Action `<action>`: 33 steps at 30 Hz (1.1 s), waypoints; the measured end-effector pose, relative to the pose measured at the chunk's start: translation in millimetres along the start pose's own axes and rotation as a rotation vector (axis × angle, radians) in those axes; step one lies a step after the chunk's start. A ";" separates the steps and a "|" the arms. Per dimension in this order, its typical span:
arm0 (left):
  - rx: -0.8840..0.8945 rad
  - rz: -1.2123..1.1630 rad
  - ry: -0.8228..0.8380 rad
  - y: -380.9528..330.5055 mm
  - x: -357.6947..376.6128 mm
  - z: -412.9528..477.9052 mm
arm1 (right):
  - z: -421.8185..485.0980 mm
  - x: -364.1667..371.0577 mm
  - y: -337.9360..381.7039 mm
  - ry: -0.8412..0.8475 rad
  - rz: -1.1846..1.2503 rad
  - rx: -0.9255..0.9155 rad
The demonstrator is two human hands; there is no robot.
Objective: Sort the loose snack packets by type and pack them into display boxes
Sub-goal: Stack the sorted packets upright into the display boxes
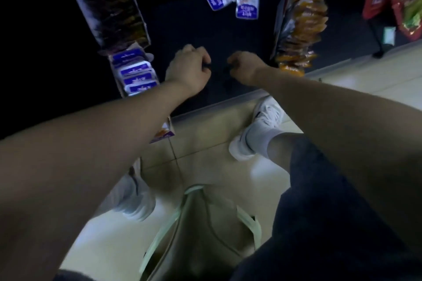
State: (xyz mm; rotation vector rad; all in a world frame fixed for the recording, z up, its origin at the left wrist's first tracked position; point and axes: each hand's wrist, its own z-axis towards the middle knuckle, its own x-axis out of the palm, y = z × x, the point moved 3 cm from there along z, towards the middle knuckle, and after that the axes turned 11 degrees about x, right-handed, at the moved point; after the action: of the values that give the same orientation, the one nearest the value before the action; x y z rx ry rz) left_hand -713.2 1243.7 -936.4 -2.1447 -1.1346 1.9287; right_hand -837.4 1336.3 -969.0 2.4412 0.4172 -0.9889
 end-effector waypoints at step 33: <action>0.300 0.274 -0.041 31.2 67.6 129.3 | 106.4 2.4 -26.0 -0.487 -0.207 -0.067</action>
State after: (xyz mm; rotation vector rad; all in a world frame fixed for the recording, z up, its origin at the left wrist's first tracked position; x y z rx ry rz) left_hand -814.3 1201.8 -1037.8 -2.1913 -0.5306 2.0958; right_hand -907.8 1302.3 -1045.8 2.0303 0.5237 -1.5767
